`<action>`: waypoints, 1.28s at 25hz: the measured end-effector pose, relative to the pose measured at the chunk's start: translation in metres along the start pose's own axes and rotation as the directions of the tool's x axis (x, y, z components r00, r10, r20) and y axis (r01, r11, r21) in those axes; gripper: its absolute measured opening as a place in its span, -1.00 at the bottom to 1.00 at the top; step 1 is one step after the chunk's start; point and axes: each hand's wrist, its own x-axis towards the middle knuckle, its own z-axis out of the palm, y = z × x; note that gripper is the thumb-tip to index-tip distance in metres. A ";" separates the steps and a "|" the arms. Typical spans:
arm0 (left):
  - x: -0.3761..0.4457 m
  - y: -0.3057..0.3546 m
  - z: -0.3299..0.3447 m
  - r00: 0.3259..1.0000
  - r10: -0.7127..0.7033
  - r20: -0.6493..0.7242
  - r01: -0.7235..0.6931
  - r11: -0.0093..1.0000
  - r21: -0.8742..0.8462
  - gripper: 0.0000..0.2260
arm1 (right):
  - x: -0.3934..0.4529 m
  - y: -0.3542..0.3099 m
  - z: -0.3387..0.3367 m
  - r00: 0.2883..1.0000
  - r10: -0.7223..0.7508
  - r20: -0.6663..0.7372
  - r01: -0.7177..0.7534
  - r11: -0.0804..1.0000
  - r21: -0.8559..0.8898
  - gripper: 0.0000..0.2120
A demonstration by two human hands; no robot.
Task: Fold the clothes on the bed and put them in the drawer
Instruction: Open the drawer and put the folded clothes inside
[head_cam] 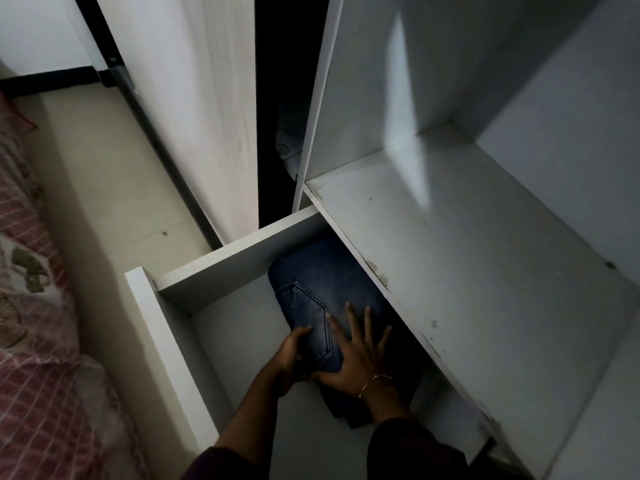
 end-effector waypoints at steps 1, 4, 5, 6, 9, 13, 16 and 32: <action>0.003 -0.002 -0.002 1.000 -0.009 0.012 0.009 1.000 -0.002 -0.64 | 0.001 0.005 0.003 1.000 -0.023 -0.013 0.023 1.000 0.011 0.01; 0.010 -0.009 -0.006 0.999 -0.014 0.045 0.014 1.000 -0.007 -0.59 | 0.000 0.009 0.004 0.998 -0.038 0.057 0.034 0.998 0.059 -0.06; 0.010 -0.008 -0.006 0.998 -0.010 0.068 0.010 1.000 -0.006 -0.58 | 0.001 0.009 0.004 0.997 -0.026 0.066 0.023 0.999 0.050 -0.04; 0.009 -0.007 -0.006 0.996 0.000 0.092 0.000 1.000 0.003 -0.59 | 0.003 0.008 0.004 0.997 -0.015 0.082 0.012 0.999 0.032 -0.01; 0.001 -0.004 0.001 0.992 0.019 0.126 -0.026 0.998 0.055 -0.70 | 0.003 0.005 0.000 0.994 0.009 0.107 -0.009 1.000 -0.005 0.03; 0.009 -0.001 0.007 0.932 0.275 -0.238 -0.150 0.887 0.437 -0.25 | 0.002 -0.001 -0.014 0.992 0.040 0.120 -0.041 0.999 0.005 -0.09; -0.005 -0.001 0.006 0.697 0.694 -0.178 -0.329 0.531 0.781 -0.35 | -0.011 -0.007 -0.027 0.996 0.087 0.012 -0.088 0.991 0.103 -0.32; -0.286 -0.109 -0.094 0.193 0.964 0.185 -0.202 -0.146 0.968 -0.64 | -0.229 -0.198 -0.075 0.759 -0.308 -0.573 0.388 0.921 0.019 -0.63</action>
